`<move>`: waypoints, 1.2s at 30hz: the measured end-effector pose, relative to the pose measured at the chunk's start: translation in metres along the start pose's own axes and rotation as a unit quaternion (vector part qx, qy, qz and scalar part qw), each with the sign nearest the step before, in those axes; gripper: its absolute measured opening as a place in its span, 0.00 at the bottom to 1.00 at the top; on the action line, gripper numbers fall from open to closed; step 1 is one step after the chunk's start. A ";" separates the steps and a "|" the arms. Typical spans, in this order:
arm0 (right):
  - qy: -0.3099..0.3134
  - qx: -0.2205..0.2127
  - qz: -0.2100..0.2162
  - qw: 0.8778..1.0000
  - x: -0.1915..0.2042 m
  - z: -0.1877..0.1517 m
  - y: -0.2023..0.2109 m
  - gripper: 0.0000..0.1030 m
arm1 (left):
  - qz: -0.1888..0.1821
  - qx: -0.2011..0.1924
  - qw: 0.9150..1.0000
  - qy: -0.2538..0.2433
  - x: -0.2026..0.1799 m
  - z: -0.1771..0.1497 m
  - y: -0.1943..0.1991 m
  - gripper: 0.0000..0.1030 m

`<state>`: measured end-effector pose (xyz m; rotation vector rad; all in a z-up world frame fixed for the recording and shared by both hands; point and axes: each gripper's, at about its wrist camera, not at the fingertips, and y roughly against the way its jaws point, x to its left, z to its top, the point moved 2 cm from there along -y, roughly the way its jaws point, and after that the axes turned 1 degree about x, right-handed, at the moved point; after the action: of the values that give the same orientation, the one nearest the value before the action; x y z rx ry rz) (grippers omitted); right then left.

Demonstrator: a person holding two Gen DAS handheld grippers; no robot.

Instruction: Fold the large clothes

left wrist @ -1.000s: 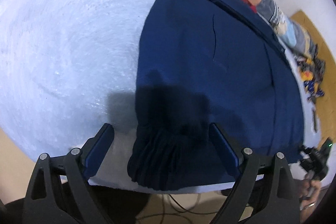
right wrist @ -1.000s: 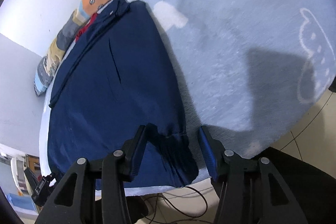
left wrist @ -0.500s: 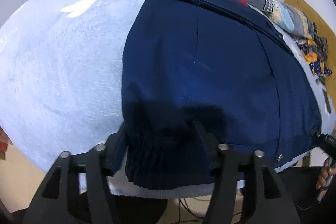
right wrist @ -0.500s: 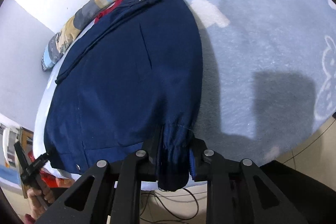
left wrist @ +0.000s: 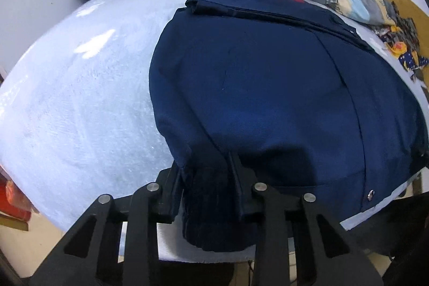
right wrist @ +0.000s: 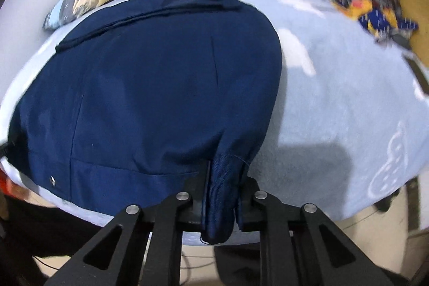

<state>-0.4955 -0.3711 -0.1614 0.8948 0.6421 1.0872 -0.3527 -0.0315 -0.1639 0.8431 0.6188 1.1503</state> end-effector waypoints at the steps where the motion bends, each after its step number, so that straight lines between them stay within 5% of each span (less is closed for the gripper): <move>1: 0.009 -0.003 -0.005 1.000 0.003 -0.001 0.001 0.15 | 0.000 0.000 1.000 0.000 0.000 0.000 -0.001 0.28; 12: 0.014 0.019 -0.025 0.999 0.010 0.000 -0.011 0.23 | 0.016 -0.012 1.000 0.010 0.000 -0.003 -0.004 0.35; 15: 0.020 0.017 -0.026 0.999 0.011 -0.002 -0.010 0.18 | 0.019 -0.015 1.000 0.002 -0.003 -0.003 -0.002 0.29; 27: 0.115 -0.066 -0.092 0.987 0.046 -0.005 0.017 0.13 | 0.027 -0.034 0.999 -0.002 -0.007 -0.001 0.006 0.24; 31: 0.103 -0.074 -0.073 0.989 0.047 -0.006 0.024 0.13 | 0.017 -0.042 0.999 0.007 -0.005 0.001 0.011 0.24; 36: -0.014 -0.089 0.058 0.994 0.010 0.005 0.047 0.12 | -0.014 -0.069 0.997 0.033 0.007 0.007 0.031 0.24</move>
<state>-0.5096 -0.3544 -0.1185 0.7994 0.4667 1.2135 -0.3612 -0.0211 -0.1338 0.6791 0.5960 1.1857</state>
